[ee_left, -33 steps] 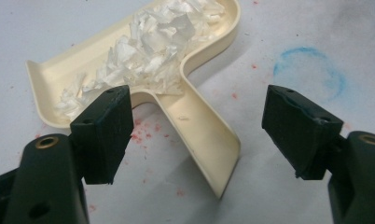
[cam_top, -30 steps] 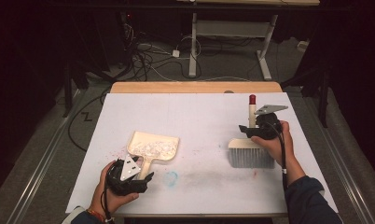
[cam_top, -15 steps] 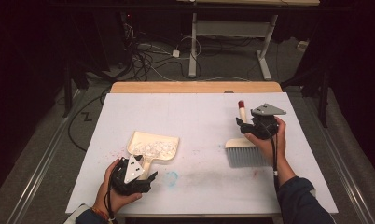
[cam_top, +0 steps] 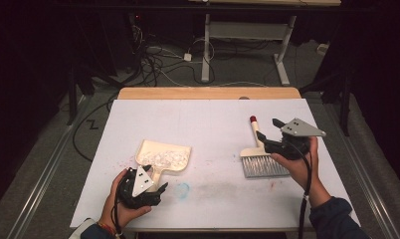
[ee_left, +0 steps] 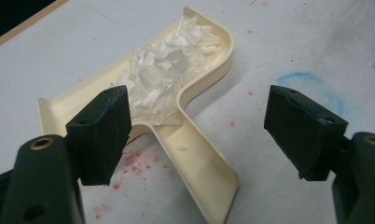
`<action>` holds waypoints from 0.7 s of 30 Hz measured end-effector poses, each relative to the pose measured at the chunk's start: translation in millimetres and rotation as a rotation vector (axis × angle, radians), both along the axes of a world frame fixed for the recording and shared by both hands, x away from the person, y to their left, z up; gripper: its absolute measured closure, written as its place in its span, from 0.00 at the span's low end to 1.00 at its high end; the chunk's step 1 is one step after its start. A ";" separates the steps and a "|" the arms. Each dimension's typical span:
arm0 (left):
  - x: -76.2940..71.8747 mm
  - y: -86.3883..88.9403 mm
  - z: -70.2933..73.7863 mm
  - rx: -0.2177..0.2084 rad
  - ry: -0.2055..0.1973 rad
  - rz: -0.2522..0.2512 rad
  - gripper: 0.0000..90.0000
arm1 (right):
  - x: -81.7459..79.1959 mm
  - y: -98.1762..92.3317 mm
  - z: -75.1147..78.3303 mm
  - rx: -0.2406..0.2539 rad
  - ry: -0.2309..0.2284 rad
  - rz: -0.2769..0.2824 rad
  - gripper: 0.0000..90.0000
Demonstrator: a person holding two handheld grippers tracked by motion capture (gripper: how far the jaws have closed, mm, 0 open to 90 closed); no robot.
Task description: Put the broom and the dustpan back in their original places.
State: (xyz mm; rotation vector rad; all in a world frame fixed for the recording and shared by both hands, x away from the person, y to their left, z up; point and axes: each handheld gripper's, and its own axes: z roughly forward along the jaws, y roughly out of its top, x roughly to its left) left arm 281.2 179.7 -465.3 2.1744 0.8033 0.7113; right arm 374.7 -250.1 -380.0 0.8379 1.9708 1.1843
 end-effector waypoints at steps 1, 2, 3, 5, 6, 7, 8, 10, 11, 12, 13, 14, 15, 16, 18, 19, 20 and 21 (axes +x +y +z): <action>-0.7 -0.3 0.6 -0.004 -0.007 -0.002 0.24 | -4.8 -1.1 1.3 0.000 -0.008 0.012 0.36; -1.4 -0.5 1.4 -0.006 -0.014 -0.003 0.24 | -9.6 -1.9 2.4 -0.005 -0.017 0.016 0.36; -2.2 -0.6 2.1 -0.007 -0.021 -0.007 0.24 | -14.1 -3.4 3.3 -0.001 -0.025 0.026 0.35; -3.1 -0.4 3.0 -0.013 -0.030 -0.006 0.24 | -22.8 -6.7 4.1 0.014 -0.034 0.042 0.35; -3.2 0.0 3.2 -0.014 -0.033 -0.007 0.24 | -27.0 -8.2 3.8 0.012 -0.038 0.046 0.34; -2.9 0.5 3.2 -0.016 -0.033 -0.006 0.24 | -30.9 -9.8 3.1 0.014 -0.041 0.053 0.34; -2.3 0.8 3.1 -0.021 -0.032 -0.005 0.24 | -34.9 -11.6 2.0 0.013 -0.048 0.054 0.34; -1.3 1.1 3.2 -0.022 -0.035 -0.009 0.24 | -42.0 -15.8 -1.5 0.006 -0.050 0.056 0.33; -0.8 1.2 3.3 -0.022 -0.038 -0.009 0.24 | -45.5 -18.0 -4.1 0.004 -0.047 0.057 0.32; -0.7 1.5 3.3 -0.024 -0.041 -0.010 0.24 | -49.1 -20.3 -6.9 -0.004 -0.054 0.051 0.32; -0.7 1.9 3.4 -0.022 -0.043 -0.012 0.24 | -52.5 -22.8 -10.1 -0.006 -0.058 0.044 0.30; -0.8 2.4 3.3 -0.017 -0.045 -0.010 0.23 | -55.6 -25.8 -13.5 -0.007 -0.061 0.037 0.29; -1.0 3.0 3.0 -0.016 -0.046 -0.009 0.22 | -58.8 -28.8 -17.3 -0.002 -0.057 0.031 0.28; -1.3 3.6 2.6 -0.012 -0.046 -0.011 0.22 | -61.5 -31.6 -21.6 0.001 -0.053 0.024 0.26; -1.6 4.2 1.7 0.004 -0.050 -0.002 0.21 | -67.1 -37.1 -33.0 0.007 -0.053 -0.001 0.24; -1.6 4.6 1.3 0.004 -0.049 0.001 0.21 | -69.5 -40.0 -40.2 0.020 -0.041 -0.013 0.23; -2.0 4.9 1.1 0.007 -0.050 0.004 0.21 | -71.2 -42.3 -47.4 0.024 -0.018 -0.015 0.22; -2.3 4.8 1.1 0.011 -0.054 0.008 0.21 | -73.1 -43.7 -53.0 0.007 -0.003 -0.017 0.21</action>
